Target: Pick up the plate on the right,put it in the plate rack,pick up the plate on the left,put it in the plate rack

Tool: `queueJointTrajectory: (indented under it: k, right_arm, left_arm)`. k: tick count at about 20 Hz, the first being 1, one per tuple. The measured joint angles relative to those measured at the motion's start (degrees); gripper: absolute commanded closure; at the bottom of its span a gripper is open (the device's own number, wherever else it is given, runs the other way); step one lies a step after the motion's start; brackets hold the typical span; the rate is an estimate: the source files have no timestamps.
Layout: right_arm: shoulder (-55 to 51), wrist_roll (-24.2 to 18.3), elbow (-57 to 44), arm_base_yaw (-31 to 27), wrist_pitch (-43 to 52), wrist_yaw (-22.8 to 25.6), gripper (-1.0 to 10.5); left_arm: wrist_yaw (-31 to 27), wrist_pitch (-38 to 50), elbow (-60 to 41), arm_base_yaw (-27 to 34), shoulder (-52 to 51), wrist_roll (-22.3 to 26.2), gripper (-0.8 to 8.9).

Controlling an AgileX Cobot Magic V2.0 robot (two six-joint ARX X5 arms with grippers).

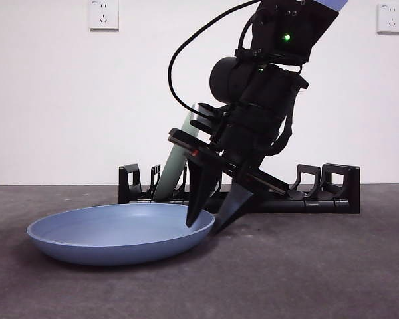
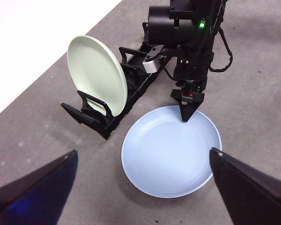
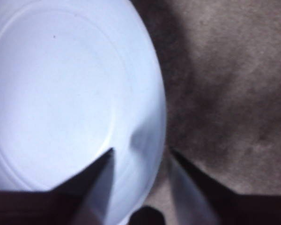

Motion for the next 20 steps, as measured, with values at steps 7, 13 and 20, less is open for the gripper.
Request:
queueJointTrajectory:
  k: [7,13,20]
  right_arm:
    - [-0.2,0.9,0.0,-0.2,0.9,-0.8,9.6]
    - [-6.3,0.5,0.0,-0.7,-2.3,0.4,9.6]
    - [-25.0,-2.0,0.0,-7.8,-12.4,0.3,9.6]
  left_arm:
    - [-0.1,0.0,0.0,-1.6,1.0,0.9,3.37]
    - [-0.1,0.0,0.0,-8.0,3.9,3.7,3.37]
    - [-7.1,2.3,0.0,-25.9,13.6,11.3,3.37]
